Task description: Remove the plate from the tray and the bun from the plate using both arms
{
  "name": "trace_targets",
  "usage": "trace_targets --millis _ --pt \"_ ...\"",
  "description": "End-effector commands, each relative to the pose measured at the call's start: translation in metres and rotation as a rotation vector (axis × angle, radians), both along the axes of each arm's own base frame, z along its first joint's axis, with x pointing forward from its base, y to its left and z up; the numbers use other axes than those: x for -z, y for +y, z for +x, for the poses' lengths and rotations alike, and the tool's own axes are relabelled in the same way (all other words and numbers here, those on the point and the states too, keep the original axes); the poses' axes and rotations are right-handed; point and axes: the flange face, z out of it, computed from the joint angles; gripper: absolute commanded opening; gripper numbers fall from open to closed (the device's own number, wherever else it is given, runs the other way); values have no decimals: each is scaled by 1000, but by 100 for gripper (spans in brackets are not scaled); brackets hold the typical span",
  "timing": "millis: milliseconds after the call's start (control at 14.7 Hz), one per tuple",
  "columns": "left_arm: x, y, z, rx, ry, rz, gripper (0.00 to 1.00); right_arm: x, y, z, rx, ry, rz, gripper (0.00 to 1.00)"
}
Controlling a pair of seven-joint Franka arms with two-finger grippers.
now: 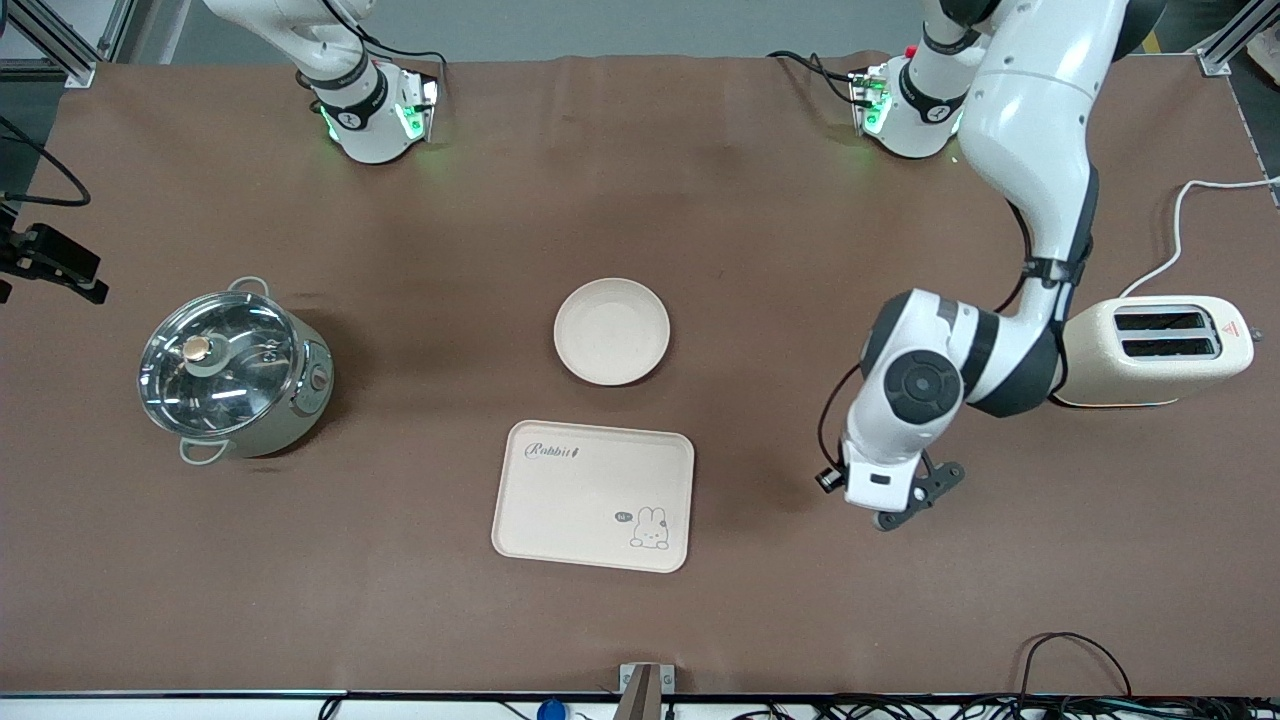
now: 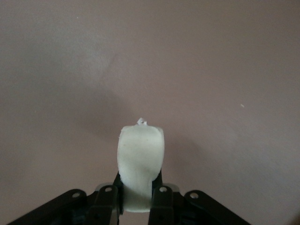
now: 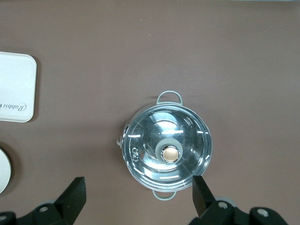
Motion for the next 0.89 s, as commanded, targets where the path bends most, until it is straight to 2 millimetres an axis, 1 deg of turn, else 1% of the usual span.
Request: trace_targets --millis 0,68,136,272,409,477,545,613,681,749,817 --pt "23 16 7 5 -16 6 26 1 7 -1 8 -12 17 100" --pt "36 21 5 0 -2 7 27 0 9 0 7 -25 17 100" --pt "45 19 1 6 3 7 27 0 12 1 1 -29 17 100" --pt "66 27 -7 12 20 20 27 4 14 4 -1 -26 18 100" --pt "75 31 -13 13 29 36 29 2 15 3 -4 -29 17 100" --pt "76 31 -14 7 33 37 34 2 13 3 -1 -29 16 100" --pt "77 33 -14 6 34 38 47 3 11 3 2 -29 16 100" --pt "71 38 -12 5 29 39 67 3 10 3 4 -29 16 100" --pt "67 44 -9 6 25 43 82 3 10 3 4 -29 16 100" --pt "53 45 -8 13 13 49 95 3 9 3 5 -29 16 100" --pt "27 43 -5 36 -2 50 100 3 9 4 4 -28 16 100"
